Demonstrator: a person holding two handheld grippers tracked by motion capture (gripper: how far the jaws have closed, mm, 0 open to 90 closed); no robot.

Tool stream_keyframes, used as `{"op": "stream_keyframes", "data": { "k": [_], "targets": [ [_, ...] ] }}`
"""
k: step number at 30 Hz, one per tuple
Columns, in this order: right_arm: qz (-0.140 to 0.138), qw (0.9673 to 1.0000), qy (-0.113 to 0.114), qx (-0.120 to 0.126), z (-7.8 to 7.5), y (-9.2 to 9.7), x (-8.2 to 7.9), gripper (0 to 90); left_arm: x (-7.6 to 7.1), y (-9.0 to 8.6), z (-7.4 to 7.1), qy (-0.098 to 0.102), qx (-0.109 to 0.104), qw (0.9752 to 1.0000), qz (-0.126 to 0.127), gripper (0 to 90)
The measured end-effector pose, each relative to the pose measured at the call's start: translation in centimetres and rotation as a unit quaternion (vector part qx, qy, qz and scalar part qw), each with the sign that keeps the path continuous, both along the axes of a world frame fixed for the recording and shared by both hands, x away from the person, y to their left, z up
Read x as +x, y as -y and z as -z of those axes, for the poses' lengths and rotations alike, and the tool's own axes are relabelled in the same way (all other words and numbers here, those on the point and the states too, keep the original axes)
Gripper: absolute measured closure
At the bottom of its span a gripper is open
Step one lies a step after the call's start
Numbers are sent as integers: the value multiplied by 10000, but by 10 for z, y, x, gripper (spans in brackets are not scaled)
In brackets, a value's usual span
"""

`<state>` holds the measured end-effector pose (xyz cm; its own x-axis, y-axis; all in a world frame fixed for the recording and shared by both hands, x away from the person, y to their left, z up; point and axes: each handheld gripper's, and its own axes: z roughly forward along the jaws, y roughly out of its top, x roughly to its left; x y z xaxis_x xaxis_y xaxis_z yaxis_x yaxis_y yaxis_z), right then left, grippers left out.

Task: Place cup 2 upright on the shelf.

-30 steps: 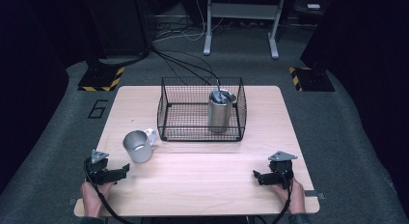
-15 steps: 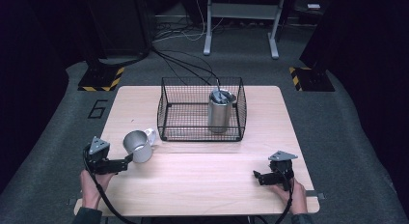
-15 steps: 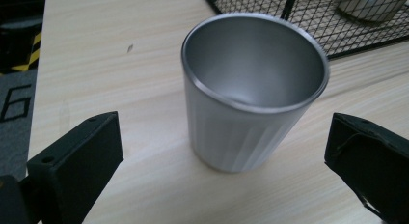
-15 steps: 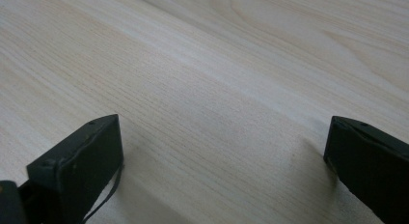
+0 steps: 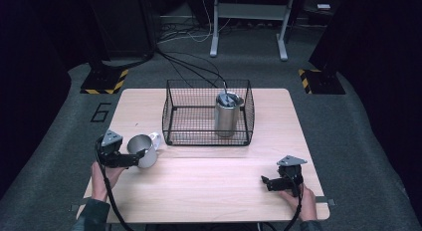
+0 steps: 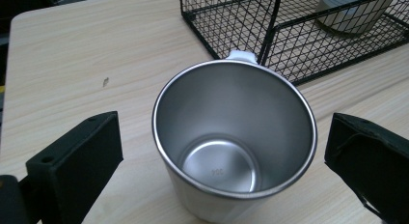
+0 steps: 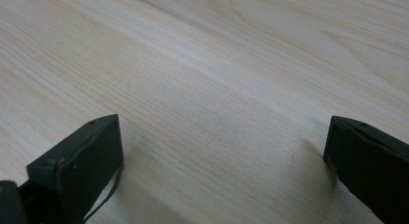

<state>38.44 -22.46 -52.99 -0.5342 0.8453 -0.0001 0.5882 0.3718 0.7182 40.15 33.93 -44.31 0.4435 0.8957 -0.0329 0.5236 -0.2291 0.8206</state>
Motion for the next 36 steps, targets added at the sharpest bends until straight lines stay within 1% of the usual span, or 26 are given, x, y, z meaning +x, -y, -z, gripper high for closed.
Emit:
{"op": "stream_keyframes", "data": {
  "k": [2,4,7,9,12,13,17,22,23,25,26,29,36],
  "targets": [
    [0,10000,0,0,0,0,0,0,4,2,1,-12,8,10000,60,0],
    [0,10000,0,-1,0,0,0,0,7,4,3,-66,66,9999,128,0],
    [-2,10000,0,-1,0,0,0,0,11,6,5,-107,61,9998,157,0],
    [-1,10000,0,-1,0,0,0,0,14,7,6,-84,71,9998,154,0],
    [0,10000,1,-1,0,0,0,0,17,7,7,-112,61,9998,175,0],
    [0,10000,2,0,0,0,0,0,17,8,8,-105,38,9998,145,0],
    [-1,10000,1,-1,0,0,0,0,20,9,11,-159,24,9997,171,0],
    [-2,10000,2,0,0,0,0,0,23,10,14,-231,74,9996,162,5],
    [-2,10000,3,-1,0,0,0,0,23,10,14,-244,83,9995,197,17],
    [-1,10000,3,0,0,0,0,0,22,12,15,-221,78,9995,194,45],
    [-1,10000,2,-1,0,0,0,0,22,13,16,-173,84,9997,148,46],
    [-1,10000,1,0,0,0,0,0,21,13,16,-182,85,9997,151,49],
    [-2,10000,2,-2,0,0,0,0,20,13,18,-83,53,9999,127,56]
  ]
}}
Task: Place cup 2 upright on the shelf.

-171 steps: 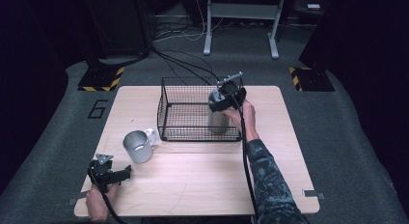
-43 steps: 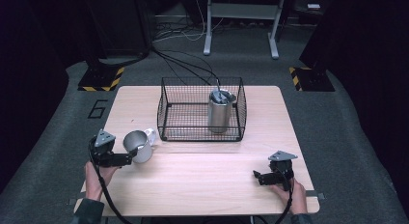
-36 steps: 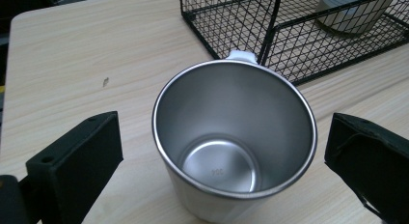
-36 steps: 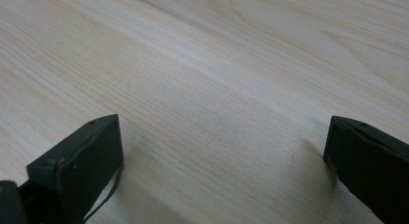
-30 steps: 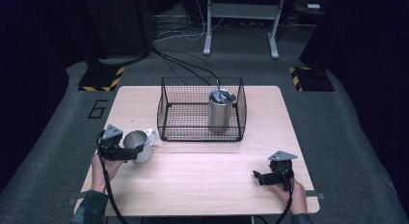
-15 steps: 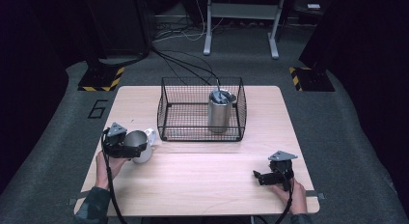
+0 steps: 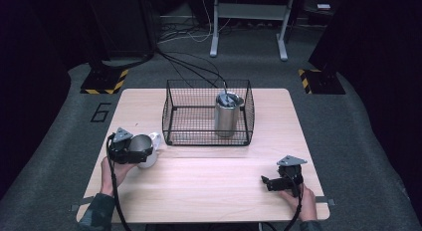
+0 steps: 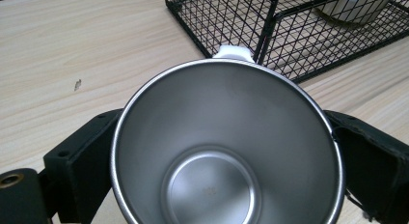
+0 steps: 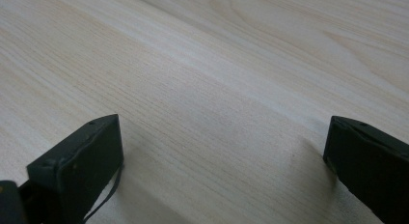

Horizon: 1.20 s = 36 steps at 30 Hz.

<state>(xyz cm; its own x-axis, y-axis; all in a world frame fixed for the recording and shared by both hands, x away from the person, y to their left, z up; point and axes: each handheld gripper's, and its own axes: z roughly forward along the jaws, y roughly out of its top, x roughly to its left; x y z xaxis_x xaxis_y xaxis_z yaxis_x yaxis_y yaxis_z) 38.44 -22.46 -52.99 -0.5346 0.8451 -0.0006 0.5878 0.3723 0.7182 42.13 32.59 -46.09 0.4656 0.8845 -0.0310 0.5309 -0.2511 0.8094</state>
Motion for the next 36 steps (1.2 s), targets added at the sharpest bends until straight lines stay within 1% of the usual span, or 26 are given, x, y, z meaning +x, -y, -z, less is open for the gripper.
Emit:
{"op": "stream_keyframes", "data": {
  "k": [5,7,10,15,16,17,22,24,28,32,35,36],
  "targets": [
    [1,10000,-2,2,0,0,0,0,-2,0,-1,50,72,9999,-71,57],
    [0,10000,-2,1,0,0,0,0,-3,0,-1,64,113,9999,-40,57],
    [-1,10000,0,1,0,0,0,0,-5,-1,-1,92,12,9999,-70,57],
    [0,10000,-2,1,0,0,0,0,-10,-2,-6,115,62,9999,-22,57],
    [2,10000,-3,2,0,0,0,0,-11,-1,-6,145,31,9999,-42,57],
    [0,10000,-1,1,0,0,0,0,-13,-1,-7,115,49,9999,-4,57],
    [1,10000,-3,2,0,0,0,0,-18,0,-11,155,40,9999,15,57],
    [0,10000,-2,2,0,0,0,0,-21,-1,-13,127,67,9999,56,57],
    [1,10000,-2,3,0,0,0,0,-26,1,-15,180,26,9998,44,57],
    [1,10000,-2,2,0,0,0,0,-31,2,-20,164,15,9998,104,57],
    [1,10000,-3,3,0,0,0,0,-34,5,-23,196,26,9997,127,57],
    [0,10000,-2,2,0,0,0,0,-35,6,-24,234,2,9997,107,57]
  ]
}}
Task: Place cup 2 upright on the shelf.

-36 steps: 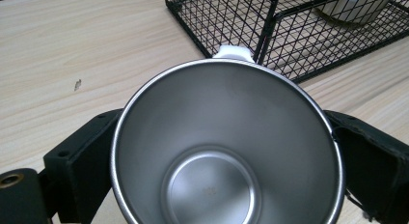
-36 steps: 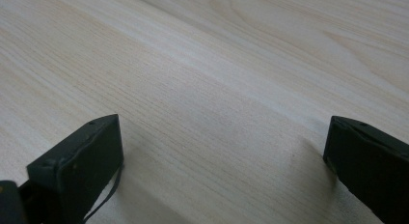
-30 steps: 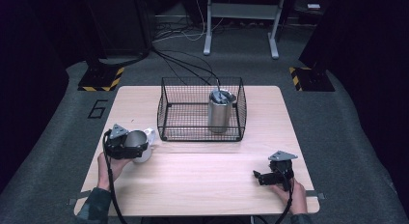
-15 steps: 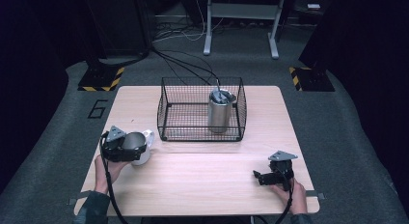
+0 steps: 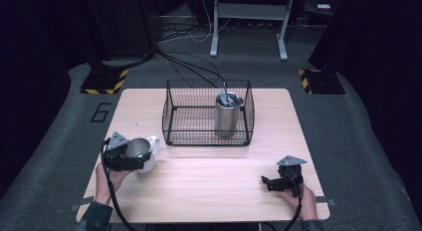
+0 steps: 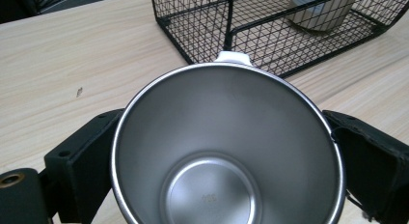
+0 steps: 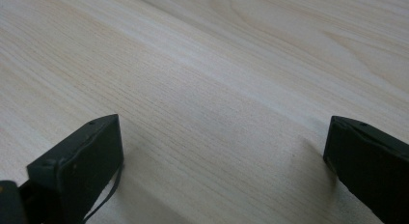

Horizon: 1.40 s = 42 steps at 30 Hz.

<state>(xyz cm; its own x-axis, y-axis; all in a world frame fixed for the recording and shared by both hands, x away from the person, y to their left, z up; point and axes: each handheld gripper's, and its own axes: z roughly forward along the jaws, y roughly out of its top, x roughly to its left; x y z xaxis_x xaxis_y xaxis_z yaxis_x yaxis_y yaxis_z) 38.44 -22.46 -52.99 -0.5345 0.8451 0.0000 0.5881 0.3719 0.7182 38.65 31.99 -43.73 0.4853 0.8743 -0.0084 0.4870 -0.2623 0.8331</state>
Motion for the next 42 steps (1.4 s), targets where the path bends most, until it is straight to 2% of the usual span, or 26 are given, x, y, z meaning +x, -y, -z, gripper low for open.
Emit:
{"op": "stream_keyframes", "data": {
  "k": [15,23,24,30,33,35,37,42],
  "targets": [
    [-1,10000,-1,0,0,0,0,0,-11,9,-8,-43,33,9999,138,57],
    [0,10000,-1,-1,0,0,0,0,-17,16,-16,3,4,9997,241,57],
    [0,10000,0,1,0,0,0,0,-16,17,-16,55,11,9997,242,57],
    [-153,9999,15,-13,0,2,1,0,-18,25,-26,47,55,9990,437,57],
    [-161,9999,20,-13,0,2,1,0,-19,28,-32,60,83,9986,524,57],
    [-122,9999,-57,3,0,2,1,0,-19,31,-36,110,97,9983,572,57],
    [-236,9997,-18,-25,0,2,3,0,-19,33,-39,137,107,9981,595,57],
    [-300,9995,23,-16,0,2,4,0,-18,40,-45,147,95,9975,687,57]
  ]
}}
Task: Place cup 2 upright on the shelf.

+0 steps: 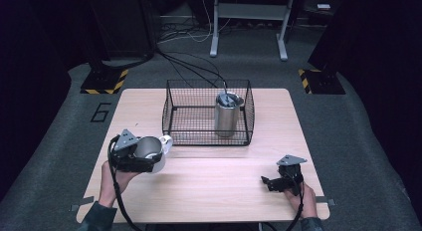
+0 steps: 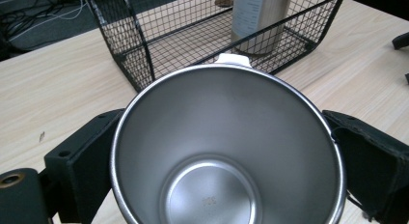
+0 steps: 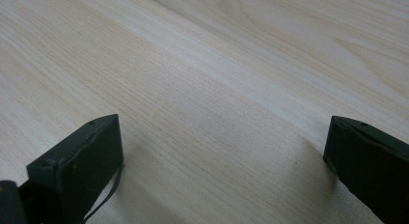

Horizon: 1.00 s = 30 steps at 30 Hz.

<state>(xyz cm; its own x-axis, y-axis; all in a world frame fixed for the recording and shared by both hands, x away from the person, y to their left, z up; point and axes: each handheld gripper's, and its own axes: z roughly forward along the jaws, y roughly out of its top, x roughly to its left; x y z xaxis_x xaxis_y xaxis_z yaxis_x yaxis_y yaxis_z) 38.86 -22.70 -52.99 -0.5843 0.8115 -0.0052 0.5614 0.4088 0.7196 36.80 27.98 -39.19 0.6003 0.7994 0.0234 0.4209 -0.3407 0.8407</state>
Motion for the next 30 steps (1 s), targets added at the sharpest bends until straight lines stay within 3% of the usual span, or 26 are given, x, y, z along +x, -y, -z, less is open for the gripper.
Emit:
{"op": "stream_keyframes", "data": {
  "k": [18,30],
  "targets": [
    [-5,10000,-25,-25,0,0,0,0,12,23,-23,114,97,9993,328,57],
    [22,10000,-43,-19,0,0,-1,0,25,32,-32,146,25,9991,398,57]
  ]
}}
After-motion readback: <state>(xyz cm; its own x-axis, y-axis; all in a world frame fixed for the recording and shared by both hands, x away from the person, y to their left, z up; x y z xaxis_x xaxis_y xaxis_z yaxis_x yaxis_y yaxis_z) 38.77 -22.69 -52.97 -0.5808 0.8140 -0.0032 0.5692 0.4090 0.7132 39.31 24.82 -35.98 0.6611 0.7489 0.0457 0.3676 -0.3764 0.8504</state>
